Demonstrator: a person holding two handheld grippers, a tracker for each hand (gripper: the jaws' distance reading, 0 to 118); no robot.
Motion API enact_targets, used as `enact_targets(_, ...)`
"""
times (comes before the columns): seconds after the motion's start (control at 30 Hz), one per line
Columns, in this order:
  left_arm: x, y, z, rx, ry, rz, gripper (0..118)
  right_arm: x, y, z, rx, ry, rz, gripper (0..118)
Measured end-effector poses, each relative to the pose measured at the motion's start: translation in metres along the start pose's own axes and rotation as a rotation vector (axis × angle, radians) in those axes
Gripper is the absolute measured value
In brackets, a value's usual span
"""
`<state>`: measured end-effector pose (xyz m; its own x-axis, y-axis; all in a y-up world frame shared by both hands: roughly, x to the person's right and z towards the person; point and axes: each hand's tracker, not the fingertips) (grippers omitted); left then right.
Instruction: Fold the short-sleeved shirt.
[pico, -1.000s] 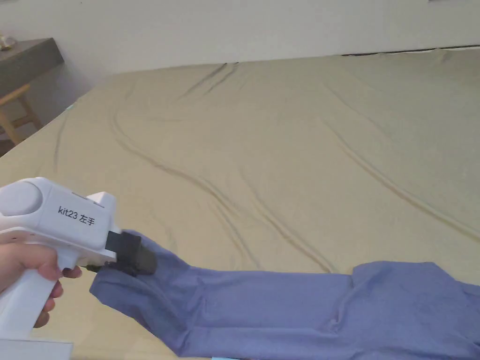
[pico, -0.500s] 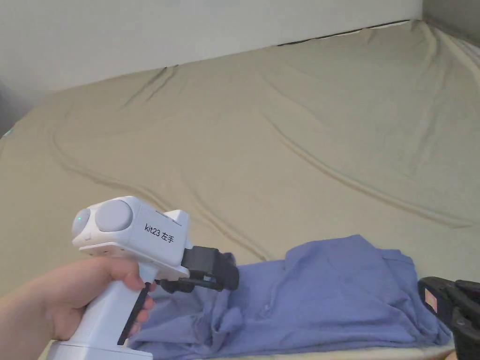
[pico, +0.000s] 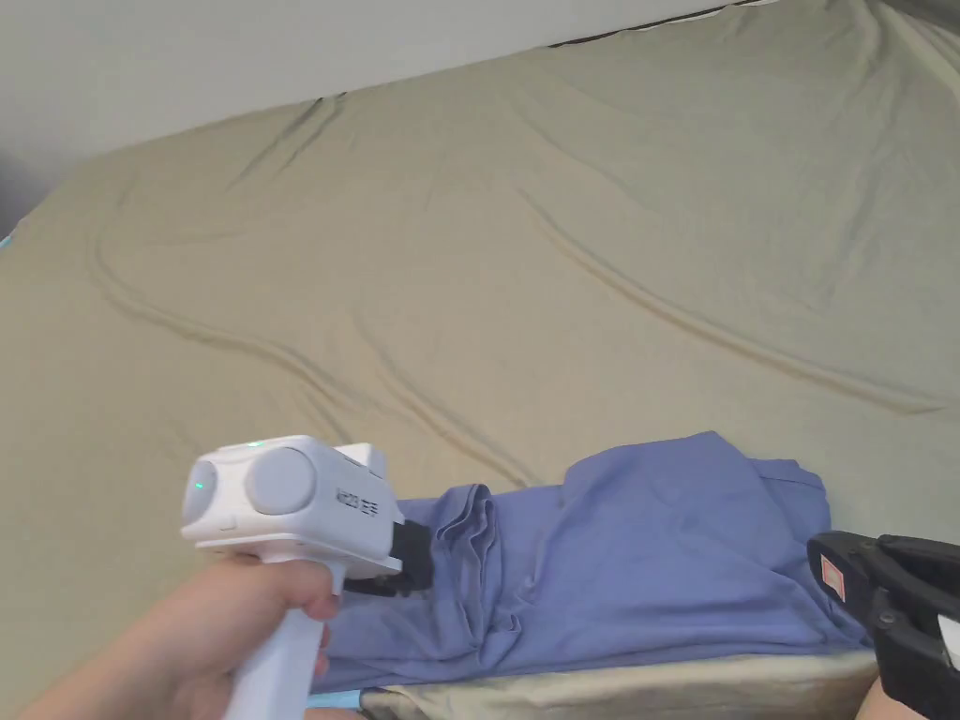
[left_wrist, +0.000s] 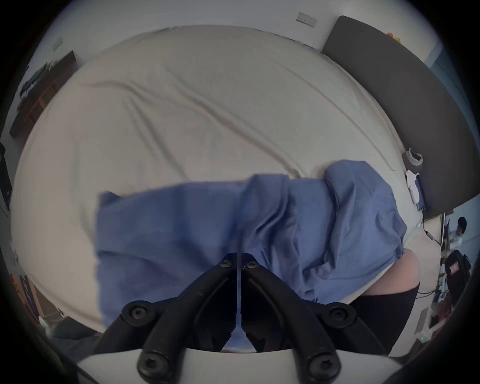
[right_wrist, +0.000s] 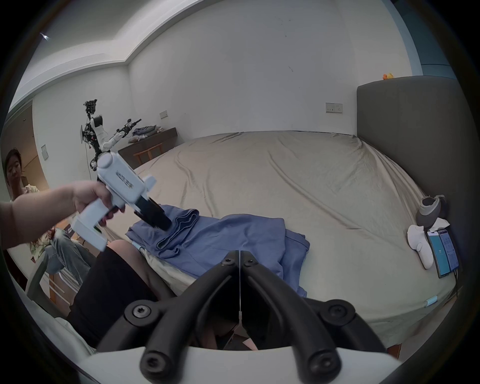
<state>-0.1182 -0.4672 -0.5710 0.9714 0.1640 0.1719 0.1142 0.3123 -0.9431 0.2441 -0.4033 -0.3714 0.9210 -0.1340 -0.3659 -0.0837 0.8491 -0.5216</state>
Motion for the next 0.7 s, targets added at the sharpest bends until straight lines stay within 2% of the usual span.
enact_targets(0.13,0.034,-0.007,-0.032,-0.034,-0.02,-0.004,0,0.001,-0.001,0.002,0.006,-0.017,-0.01,0)
enact_targets(0.2,0.048,-0.005,-0.026,0.008,0.073,-0.025,0,0.0,0.0,0.002,0.009,-0.023,-0.008,0)
enact_targets(0.27,0.055,-0.003,-0.016,0.042,-0.03,-0.077,0,-0.001,-0.001,0.0,0.006,-0.02,-0.002,0)
enact_targets(0.37,0.058,-0.001,0.002,0.013,-0.243,-0.018,0,-0.005,-0.003,-0.003,-0.006,-0.02,0.009,0)
enact_targets(0.43,0.061,-0.001,0.027,0.086,-0.233,-0.08,0,-0.007,-0.005,-0.004,-0.01,-0.019,0.015,0)
enact_targets(0.5,0.045,-0.002,0.058,0.14,-0.285,-0.105,0,-0.008,-0.006,-0.004,-0.014,-0.026,0.018,0)
enact_targets(0.6,-0.01,-0.009,0.102,0.219,-0.395,-0.042,0,-0.007,-0.008,-0.008,-0.024,-0.042,0.014,0)
enact_targets(0.67,-0.063,-0.016,0.116,0.268,-0.417,0.021,0,-0.007,-0.009,-0.011,-0.03,-0.049,0.014,0)
enact_targets(0.7,-0.089,-0.019,0.118,0.27,-0.419,0.061,8,-0.008,-0.009,-0.013,-0.035,-0.056,0.013,0)
